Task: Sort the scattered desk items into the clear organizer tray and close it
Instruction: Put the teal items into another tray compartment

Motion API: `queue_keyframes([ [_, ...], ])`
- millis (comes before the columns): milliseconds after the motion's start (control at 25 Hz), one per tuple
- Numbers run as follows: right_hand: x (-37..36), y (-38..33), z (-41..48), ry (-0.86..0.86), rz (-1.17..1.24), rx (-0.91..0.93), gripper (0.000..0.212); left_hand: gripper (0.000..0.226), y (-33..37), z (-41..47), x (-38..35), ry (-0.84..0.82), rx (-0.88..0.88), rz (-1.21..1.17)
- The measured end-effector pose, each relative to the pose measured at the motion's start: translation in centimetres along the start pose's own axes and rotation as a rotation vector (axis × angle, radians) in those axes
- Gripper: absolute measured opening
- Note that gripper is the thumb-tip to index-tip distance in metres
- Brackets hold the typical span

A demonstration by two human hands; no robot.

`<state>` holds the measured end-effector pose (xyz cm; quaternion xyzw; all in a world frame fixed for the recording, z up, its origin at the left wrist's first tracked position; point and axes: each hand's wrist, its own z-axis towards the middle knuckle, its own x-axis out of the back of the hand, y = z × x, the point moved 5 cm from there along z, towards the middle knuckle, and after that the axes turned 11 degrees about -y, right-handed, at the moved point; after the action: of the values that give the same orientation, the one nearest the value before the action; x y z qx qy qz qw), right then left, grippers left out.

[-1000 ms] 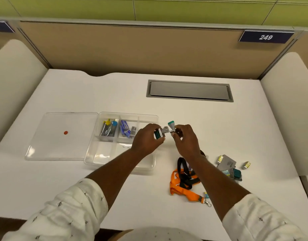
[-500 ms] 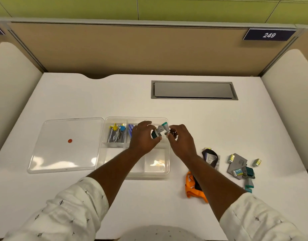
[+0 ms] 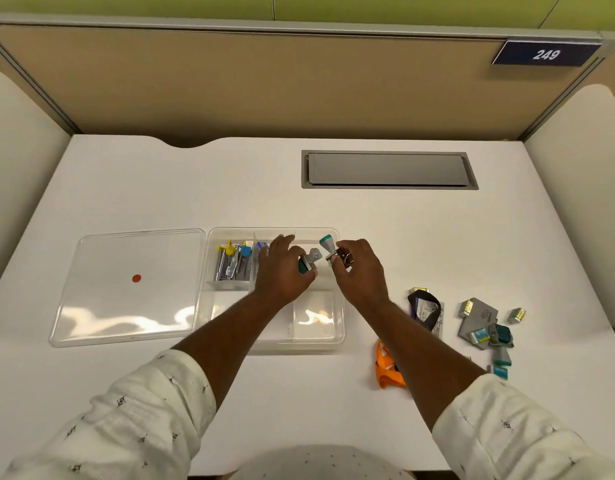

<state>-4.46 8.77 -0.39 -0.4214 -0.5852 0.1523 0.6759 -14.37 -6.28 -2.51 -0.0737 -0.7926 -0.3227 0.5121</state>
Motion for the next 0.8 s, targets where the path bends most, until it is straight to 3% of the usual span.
queue_keyframes([
  [400, -1.2, -0.4, -0.5, -0.086, -0.054, 0.014, 0.031, 0.059, -0.2, -0.5, 0.0, 0.033, 0.026, -0.013],
  [800, 1.0, 1.7, -5.2, 0.01, -0.139, 0.04, 0.035, 0.064, 1.5, -2.8, -0.2, -0.014, -0.065, -0.042],
])
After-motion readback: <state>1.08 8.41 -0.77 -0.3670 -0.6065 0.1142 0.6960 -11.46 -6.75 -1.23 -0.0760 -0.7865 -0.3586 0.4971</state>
